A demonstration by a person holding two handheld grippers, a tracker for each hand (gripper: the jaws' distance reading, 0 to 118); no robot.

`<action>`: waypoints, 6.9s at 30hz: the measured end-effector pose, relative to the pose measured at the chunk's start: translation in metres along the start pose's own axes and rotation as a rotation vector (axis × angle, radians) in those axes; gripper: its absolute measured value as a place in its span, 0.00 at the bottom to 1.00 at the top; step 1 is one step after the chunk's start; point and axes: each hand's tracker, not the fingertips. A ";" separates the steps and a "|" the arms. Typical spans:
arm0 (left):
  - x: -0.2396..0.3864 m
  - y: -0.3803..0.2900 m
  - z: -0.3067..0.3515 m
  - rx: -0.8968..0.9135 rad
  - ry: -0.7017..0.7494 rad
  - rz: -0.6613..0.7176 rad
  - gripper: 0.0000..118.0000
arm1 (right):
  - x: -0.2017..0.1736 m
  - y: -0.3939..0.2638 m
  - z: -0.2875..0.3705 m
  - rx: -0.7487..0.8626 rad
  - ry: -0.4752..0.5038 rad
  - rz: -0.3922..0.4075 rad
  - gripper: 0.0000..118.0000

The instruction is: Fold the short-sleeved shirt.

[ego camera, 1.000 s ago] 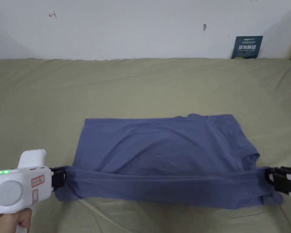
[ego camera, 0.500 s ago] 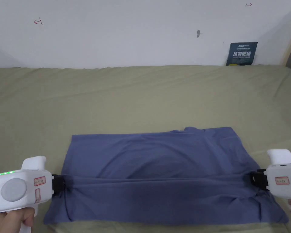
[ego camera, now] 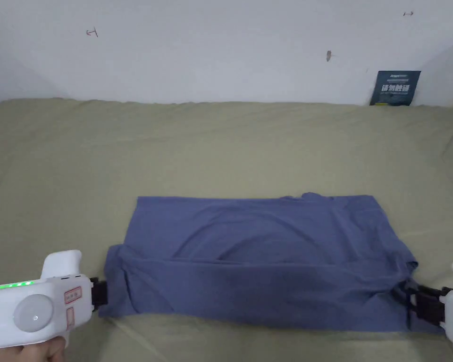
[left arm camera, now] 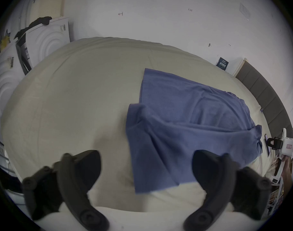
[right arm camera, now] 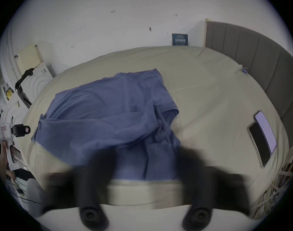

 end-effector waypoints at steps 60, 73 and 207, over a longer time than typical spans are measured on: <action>-0.001 -0.005 0.012 -0.092 0.065 -0.112 0.05 | 0.028 -0.022 0.034 -0.133 0.123 -0.028 0.14; -0.024 -0.076 0.063 -0.134 0.039 -0.074 0.05 | 0.025 -0.088 0.069 -0.202 0.148 -0.074 0.14; -0.032 -0.071 0.126 0.096 -0.065 -0.023 0.00 | -0.140 -0.078 0.176 0.346 0.036 0.142 0.00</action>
